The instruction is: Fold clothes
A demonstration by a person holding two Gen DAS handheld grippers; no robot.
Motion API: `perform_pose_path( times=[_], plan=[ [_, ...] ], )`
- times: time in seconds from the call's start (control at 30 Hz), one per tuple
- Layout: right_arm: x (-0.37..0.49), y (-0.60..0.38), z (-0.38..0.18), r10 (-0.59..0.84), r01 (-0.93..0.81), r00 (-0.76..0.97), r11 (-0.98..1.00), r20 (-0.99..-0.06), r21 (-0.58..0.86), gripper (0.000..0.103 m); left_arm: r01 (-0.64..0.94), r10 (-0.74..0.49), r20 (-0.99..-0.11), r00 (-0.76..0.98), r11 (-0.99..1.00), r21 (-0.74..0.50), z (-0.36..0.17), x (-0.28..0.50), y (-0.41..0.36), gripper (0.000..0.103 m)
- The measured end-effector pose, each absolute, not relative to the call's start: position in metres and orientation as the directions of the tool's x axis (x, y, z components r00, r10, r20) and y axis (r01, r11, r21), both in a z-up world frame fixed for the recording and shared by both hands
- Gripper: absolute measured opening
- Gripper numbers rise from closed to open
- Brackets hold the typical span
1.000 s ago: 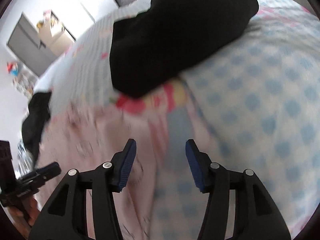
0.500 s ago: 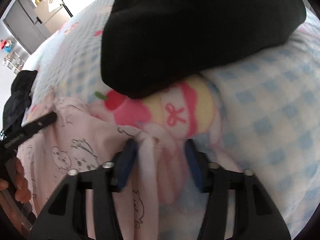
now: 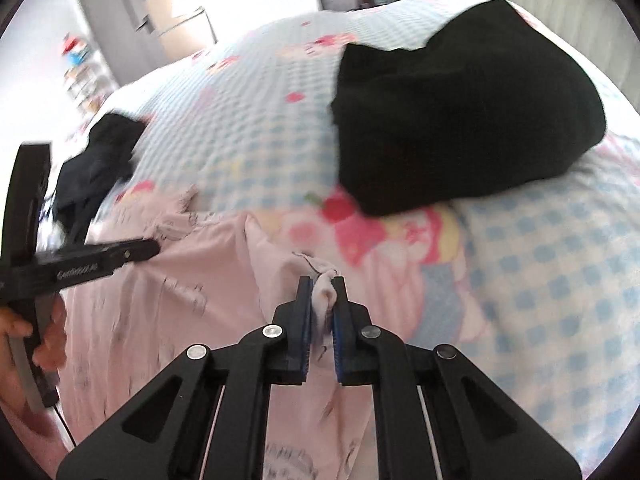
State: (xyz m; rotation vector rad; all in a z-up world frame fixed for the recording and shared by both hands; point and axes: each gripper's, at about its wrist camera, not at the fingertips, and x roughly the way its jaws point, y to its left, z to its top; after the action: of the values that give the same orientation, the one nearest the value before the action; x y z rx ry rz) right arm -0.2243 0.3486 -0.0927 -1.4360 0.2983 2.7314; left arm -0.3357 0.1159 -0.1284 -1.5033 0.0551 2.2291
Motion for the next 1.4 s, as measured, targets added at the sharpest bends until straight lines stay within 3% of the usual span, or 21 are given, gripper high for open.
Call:
perform_pose_path(
  times=[0.23, 0.4, 0.5, 0.73, 0.8, 0.87, 1.03, 1.2, 1.33, 1.4],
  plan=[
    [-0.168, 0.320, -0.108, 0.027, -0.066, -0.534, -0.998, -0.845, 0.009, 0.007, -0.363, 0.342, -0.914, -0.219, -0.898, -0.249, -0.136, -0.317, 0.081, 0.015],
    [-0.142, 0.333, -0.112, 0.004, -0.065, -0.461, -0.997, -0.888, 0.029, 0.008, -0.332, 0.380, -0.901, -0.211, -0.894, -0.300, -0.131, -0.308, 0.056, 0.020],
    [-0.130, 0.351, -0.095, 0.032, -0.139, -0.539, -0.989, -0.842, 0.052, 0.011, -0.335, 0.423, -0.866, -0.267, -0.883, -0.329, -0.117, -0.309, 0.052, 0.028],
    [-0.150, 0.369, -0.073, -0.011, -0.193, -0.618, -0.967, -0.786, 0.165, 0.027, -0.368, 0.437, -0.839, -0.325, -0.875, -0.313, -0.116, -0.339, 0.099, 0.028],
    [-0.166, 0.381, -0.082, -0.007, -0.245, -0.608, -0.950, -0.794, 0.196, 0.027, -0.378, 0.436, -0.834, -0.339, -0.875, -0.304, -0.120, -0.347, 0.114, 0.028],
    [-0.183, 0.388, -0.095, -0.011, -0.264, -0.593, -0.942, -0.805, 0.207, 0.014, -0.379, 0.421, -0.845, -0.330, -0.879, -0.290, -0.132, -0.357, 0.131, 0.028],
    [-0.196, 0.385, -0.131, -0.077, -0.259, -0.491, -0.938, -0.868, 0.230, 0.013, -0.413, 0.304, -0.917, -0.259, -0.893, -0.179, -0.152, -0.353, 0.135, 0.028],
    [-0.163, 0.352, -0.135, -0.090, -0.097, -0.443, -0.984, -0.892, 0.148, 0.013, -0.472, 0.236, -0.951, -0.201, -0.874, -0.117, -0.152, -0.330, 0.110, 0.030],
    [-0.145, 0.355, -0.129, -0.055, -0.076, -0.407, -0.993, -0.912, 0.094, 0.014, -0.459, 0.345, -0.906, -0.244, -0.864, -0.205, -0.125, -0.332, 0.087, 0.030],
    [-0.141, 0.369, -0.119, -0.093, -0.108, -0.415, -0.983, -0.905, 0.151, 0.014, -0.453, 0.406, -0.863, -0.300, -0.857, -0.245, -0.108, -0.340, 0.085, 0.030]
  ],
)
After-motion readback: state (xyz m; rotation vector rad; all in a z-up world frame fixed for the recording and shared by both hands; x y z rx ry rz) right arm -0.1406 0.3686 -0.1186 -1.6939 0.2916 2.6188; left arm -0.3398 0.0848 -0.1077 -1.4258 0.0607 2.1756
